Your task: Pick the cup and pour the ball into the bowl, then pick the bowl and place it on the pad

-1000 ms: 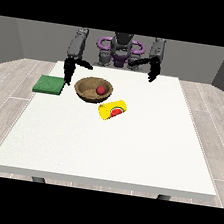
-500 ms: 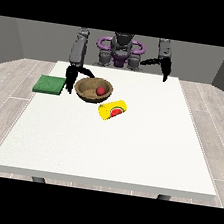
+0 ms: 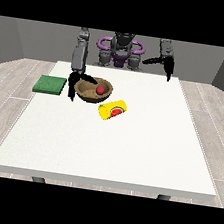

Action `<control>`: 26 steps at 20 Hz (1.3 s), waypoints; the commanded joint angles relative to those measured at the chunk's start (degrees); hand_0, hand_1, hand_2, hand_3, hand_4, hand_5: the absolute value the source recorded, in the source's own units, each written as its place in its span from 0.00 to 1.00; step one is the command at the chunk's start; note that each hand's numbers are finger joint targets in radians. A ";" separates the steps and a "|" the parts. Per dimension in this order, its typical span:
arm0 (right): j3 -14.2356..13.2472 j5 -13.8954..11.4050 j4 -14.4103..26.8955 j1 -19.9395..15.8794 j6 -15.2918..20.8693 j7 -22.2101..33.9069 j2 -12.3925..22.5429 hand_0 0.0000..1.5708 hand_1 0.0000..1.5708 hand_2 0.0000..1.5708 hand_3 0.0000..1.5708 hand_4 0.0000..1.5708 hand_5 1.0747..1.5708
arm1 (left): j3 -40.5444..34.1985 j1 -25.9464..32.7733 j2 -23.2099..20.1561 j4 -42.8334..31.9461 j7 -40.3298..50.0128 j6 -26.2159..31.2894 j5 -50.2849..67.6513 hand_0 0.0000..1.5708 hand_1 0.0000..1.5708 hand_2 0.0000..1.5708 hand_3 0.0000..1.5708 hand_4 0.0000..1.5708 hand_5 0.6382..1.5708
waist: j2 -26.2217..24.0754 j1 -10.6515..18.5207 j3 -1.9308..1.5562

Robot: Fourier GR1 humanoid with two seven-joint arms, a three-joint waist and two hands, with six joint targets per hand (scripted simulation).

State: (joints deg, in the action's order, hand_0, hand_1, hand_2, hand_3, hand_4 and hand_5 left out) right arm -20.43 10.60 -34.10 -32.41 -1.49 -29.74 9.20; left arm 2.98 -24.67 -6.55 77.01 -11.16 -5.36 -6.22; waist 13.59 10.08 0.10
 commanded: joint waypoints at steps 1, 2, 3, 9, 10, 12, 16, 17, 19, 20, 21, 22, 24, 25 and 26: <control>-1.84 2.35 4.80 -0.28 0.00 1.54 -0.76 0.00 0.00 0.00 0.00 0.25 1.00 | 0.92 1.94 0.48 3.78 2.48 0.49 -0.05 0.00 0.00 0.00 0.00 0.00 0.99 | -0.73 1.40 -0.15; -4.05 3.75 5.99 1.06 1.75 4.54 0.09 0.00 0.00 0.00 0.00 0.30 0.95 | 0.27 0.40 -1.57 4.11 2.74 3.81 1.89 0.00 0.00 0.00 0.00 0.00 0.99 | 0.98 2.20 -0.17; -3.91 2.48 6.43 2.60 5.31 4.79 0.27 0.50 0.50 0.25 0.00 0.28 0.92 | -0.35 -0.08 -0.83 4.04 1.76 1.78 1.35 0.00 0.00 0.00 0.00 0.00 1.00 | 1.51 1.51 -0.14; 4.36 -11.97 6.67 5.84 22.05 6.67 5.85 1.00 1.00 1.00 0.96 0.60 0.96 | 1.55 -2.37 0.33 4.43 0.79 2.32 0.71 0.00 0.00 0.00 0.00 0.38 0.97 | 3.73 6.39 0.19; 4.47 -12.57 5.96 3.34 24.55 8.94 6.57 1.00 1.00 1.00 0.99 0.60 0.97 | 1.67 -3.21 0.39 3.79 1.82 3.41 1.44 0.00 0.00 0.00 0.00 0.42 0.96 | 3.34 7.22 0.17; 6.00 -14.16 5.87 4.37 25.98 11.77 6.27 1.00 1.00 1.00 0.89 0.58 0.99 | 1.84 -1.89 0.71 2.51 1.80 3.01 1.01 0.00 0.00 0.00 0.00 0.49 0.93 | 0.72 6.42 0.13; 8.95 -16.34 4.36 2.09 27.72 22.67 6.17 1.00 1.00 1.00 0.67 0.55 0.99 | -1.51 1.38 -0.81 -2.56 -0.66 5.40 4.07 0.00 0.00 0.00 0.00 0.61 0.84 | -5.94 4.36 0.15; 9.25 -16.56 4.21 0.06 27.50 25.89 6.98 1.00 1.00 1.00 0.60 0.55 0.99 | -1.73 1.16 -0.39 -3.19 0.55 4.90 4.05 0.00 0.00 0.00 0.00 0.61 0.84 | -7.55 3.20 0.07; 12.77 -18.86 2.95 1.41 27.58 29.78 4.41 1.00 1.00 1.00 0.62 0.52 0.98 | -4.73 4.31 -1.71 -6.53 -0.53 4.40 4.89 0.00 0.00 0.00 0.00 0.62 0.84 | -13.28 -0.96 0.03; 13.34 -18.96 1.87 -1.99 24.73 35.00 6.95 1.00 1.00 1.00 0.62 0.52 0.99 | -5.05 6.84 -1.55 -9.08 -3.08 4.15 4.58 0.00 0.00 0.00 0.00 0.63 0.84 | -14.35 -2.05 0.06; 15.69 -20.28 1.25 -1.42 24.79 37.84 4.24 1.00 1.00 1.00 0.55 0.52 0.99 | -6.41 6.31 -3.21 -10.87 -0.41 4.86 5.11 0.00 0.00 0.00 0.00 0.63 0.83 | -18.53 -4.81 0.08; 15.04 -19.92 0.53 -2.76 24.14 39.32 5.84 1.00 1.00 1.00 0.57 0.51 0.99 | -6.17 8.21 -2.78 -10.43 -2.15 5.29 5.31 0.00 0.00 0.00 0.00 0.64 0.83 | -18.03 -4.87 0.00; 16.54 -20.60 -1.91 -5.73 21.35 43.13 6.48 1.00 1.00 1.00 0.57 0.51 0.99 | -8.05 6.93 -2.72 -12.80 -3.21 3.64 5.38 0.00 0.00 0.00 0.00 0.64 0.82 | -17.69 -8.14 -0.03; 15.75 -19.77 -2.22 -5.32 19.15 44.29 8.45 1.00 1.00 1.00 0.50 0.52 1.00 | -7.66 9.88 -3.90 -12.56 -3.77 5.59 5.46 0.00 0.00 0.00 0.00 0.64 0.82 | -19.40 -7.82 -0.04; 15.49 -19.47 -4.50 -3.85 21.07 42.66 6.30 1.00 1.00 1.00 0.47 0.51 0.99 | -7.47 9.13 -2.26 -11.98 -4.89 2.35 3.90 0.00 0.00 0.00 0.00 0.64 0.82 | -17.62 -8.53 -0.08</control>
State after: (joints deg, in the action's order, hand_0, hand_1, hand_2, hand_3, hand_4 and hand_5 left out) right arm -5.99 -8.57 -35.15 -35.87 20.91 8.59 15.84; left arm -3.35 -17.62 -9.08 66.66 -13.94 -1.17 -1.52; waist -2.56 4.70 0.22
